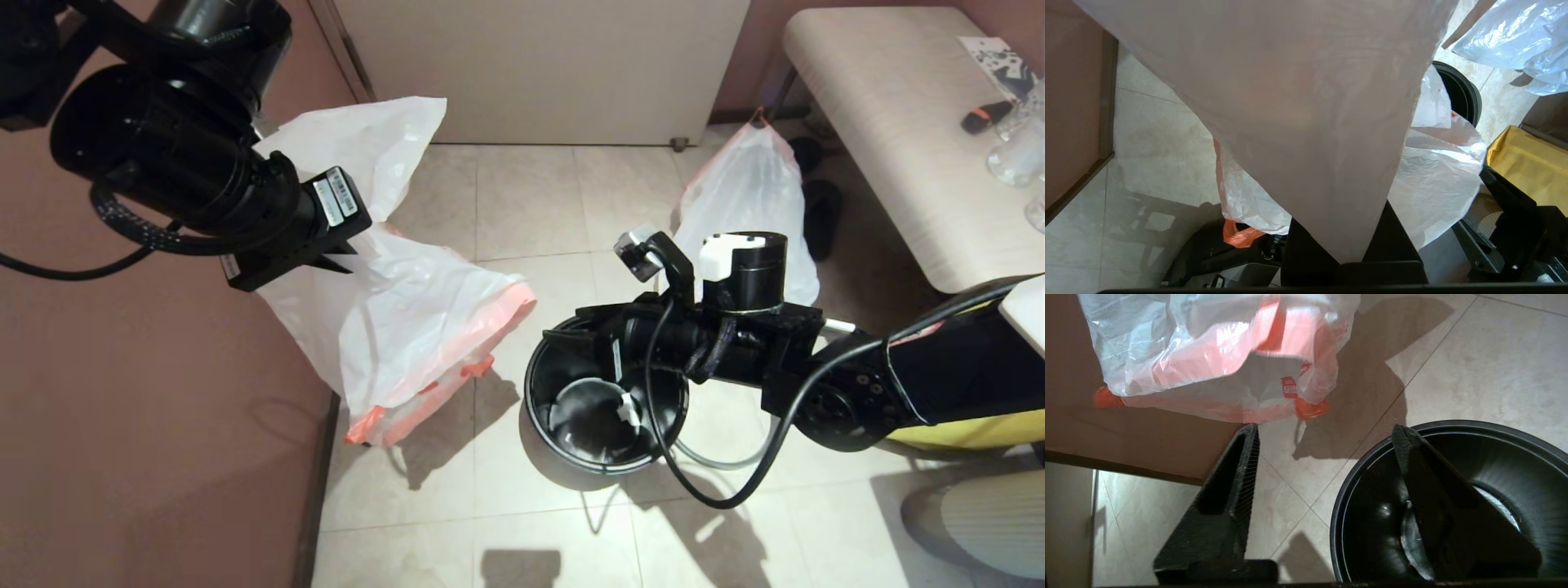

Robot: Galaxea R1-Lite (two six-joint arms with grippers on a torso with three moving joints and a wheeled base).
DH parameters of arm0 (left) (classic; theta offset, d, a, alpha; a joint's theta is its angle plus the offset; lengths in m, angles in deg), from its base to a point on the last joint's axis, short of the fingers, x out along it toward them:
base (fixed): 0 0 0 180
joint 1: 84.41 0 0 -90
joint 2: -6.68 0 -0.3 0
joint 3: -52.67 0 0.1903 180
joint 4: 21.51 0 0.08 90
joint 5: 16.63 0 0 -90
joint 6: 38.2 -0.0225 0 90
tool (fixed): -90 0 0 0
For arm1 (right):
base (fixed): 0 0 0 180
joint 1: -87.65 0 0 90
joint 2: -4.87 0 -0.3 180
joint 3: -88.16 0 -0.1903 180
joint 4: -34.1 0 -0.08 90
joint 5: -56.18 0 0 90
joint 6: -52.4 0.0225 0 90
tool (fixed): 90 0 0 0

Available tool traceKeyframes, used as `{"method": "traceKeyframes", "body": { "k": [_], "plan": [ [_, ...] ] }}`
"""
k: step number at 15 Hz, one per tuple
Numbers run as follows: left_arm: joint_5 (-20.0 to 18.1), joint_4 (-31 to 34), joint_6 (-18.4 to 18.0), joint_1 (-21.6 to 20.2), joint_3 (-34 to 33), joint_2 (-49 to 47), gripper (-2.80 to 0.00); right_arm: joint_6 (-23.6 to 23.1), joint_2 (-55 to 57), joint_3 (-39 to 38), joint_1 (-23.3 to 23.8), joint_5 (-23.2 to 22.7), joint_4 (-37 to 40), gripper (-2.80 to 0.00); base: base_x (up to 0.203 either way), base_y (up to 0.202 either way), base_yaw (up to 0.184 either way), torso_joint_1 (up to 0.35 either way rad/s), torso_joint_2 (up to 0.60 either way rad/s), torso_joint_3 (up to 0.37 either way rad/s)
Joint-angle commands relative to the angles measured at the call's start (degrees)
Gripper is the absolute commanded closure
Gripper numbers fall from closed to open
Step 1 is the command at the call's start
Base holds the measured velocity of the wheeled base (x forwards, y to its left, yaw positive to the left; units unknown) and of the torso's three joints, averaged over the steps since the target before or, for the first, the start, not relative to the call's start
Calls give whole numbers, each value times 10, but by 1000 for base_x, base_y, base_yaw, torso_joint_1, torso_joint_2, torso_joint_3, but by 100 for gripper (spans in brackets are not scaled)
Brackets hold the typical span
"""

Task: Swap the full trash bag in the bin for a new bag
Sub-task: Put the new garbage bag on the trash can

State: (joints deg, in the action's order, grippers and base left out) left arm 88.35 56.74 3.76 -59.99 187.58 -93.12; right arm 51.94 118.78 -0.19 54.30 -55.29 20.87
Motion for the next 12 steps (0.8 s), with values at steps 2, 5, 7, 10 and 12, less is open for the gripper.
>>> {"method": "traceKeyframes", "body": {
  "k": [2, 5, 7, 10, 12],
  "plan": [
    [1, 0, 3, 4, 0, 1, 0, 7, 0, -3, -16, -3, -2, -280, 0, 0, 0, 0, 0, 0],
    [0, 0, 3, 4, 1, 1, 0, 7, 26, 8, -36, -3, -10, -280, 0, 0, 0, 0, 0, 0],
    [1, 3, 3, 11, 1, 4, 0, 6, 49, 29, -43, -1, -23, -280, 0, 0, 0, 0, 0, 0],
    [1, 10, 3, 19, 1, 16, 0, 8, 89, 96, -43, 2, -48, -280, 0, 0, 0, 0, 0, 0],
    [1, 13, 3, 19, 1, 19, 0, 7, 119, 141, -43, 3, -52, -280, 0, 0, 0, 0, 0, 0]
  ]
}}
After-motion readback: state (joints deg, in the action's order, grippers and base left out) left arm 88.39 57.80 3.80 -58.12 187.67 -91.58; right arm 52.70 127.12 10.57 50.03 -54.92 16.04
